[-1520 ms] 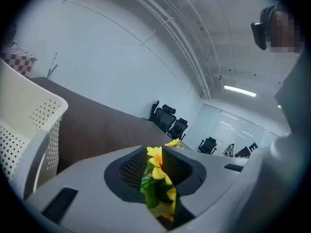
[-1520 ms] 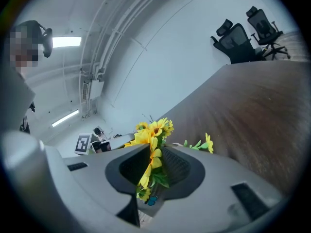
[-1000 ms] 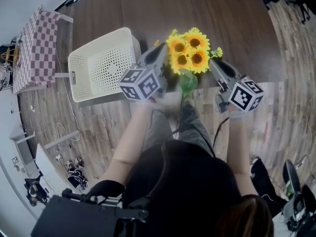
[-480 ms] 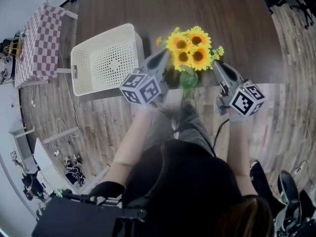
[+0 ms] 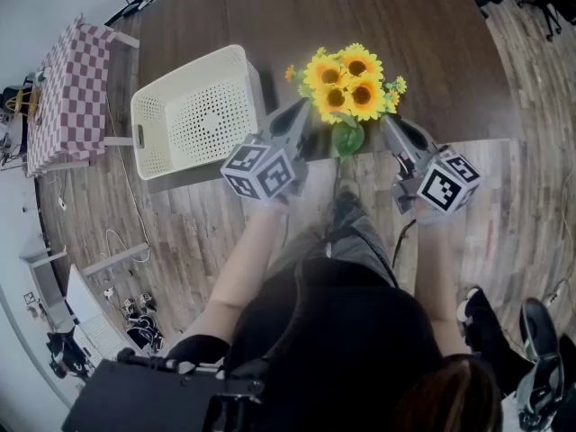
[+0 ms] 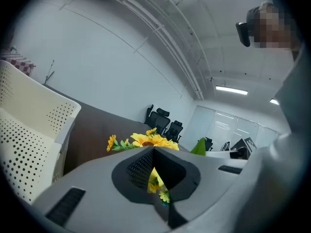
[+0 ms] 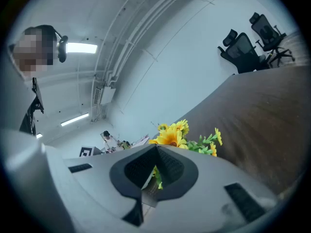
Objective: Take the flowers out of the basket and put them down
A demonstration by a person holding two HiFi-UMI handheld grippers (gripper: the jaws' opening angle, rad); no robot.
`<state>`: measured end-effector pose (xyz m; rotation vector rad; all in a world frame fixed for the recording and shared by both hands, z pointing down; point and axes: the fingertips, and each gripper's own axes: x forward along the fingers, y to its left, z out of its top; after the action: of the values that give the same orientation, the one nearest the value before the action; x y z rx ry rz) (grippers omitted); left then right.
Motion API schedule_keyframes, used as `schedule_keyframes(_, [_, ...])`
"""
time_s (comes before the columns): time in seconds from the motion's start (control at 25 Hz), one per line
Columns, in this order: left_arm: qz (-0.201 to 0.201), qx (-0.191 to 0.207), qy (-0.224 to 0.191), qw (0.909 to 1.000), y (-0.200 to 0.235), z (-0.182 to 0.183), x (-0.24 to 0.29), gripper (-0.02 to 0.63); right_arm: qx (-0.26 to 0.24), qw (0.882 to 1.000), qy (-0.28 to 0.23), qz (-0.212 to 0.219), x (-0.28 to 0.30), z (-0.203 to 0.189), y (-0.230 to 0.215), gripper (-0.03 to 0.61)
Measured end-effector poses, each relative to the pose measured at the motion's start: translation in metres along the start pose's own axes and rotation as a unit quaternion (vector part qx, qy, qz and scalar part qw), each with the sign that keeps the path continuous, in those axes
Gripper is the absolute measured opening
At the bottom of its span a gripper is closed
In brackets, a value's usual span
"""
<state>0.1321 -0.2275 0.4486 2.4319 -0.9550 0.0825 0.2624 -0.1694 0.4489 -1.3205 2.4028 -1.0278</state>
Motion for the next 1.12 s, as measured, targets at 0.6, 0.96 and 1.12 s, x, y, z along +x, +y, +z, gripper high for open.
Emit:
schedule_keyframes(0.6, [-0.072, 0.028, 0.006, 0.9970, -0.043, -0.024, -0.077, 0.002, -0.062, 0.997, -0.027, -0.028, -0.030, -0.047, 0.083, 0.003])
schedule_keyframes(0.96, [-0.123, 0.058, 0.010, 0.9906, -0.088, -0.056, -0.134, 0.002, -0.106, 0.992, -0.051, -0.051, -0.074, -0.095, 0.138, 0.002])
schedule_keyframes(1.12, [-0.142, 0.067, 0.019, 0.9874, -0.106, -0.070, -0.159, 0.002, -0.105, 0.991, -0.055, -0.062, -0.090, -0.115, 0.158, 0.002])
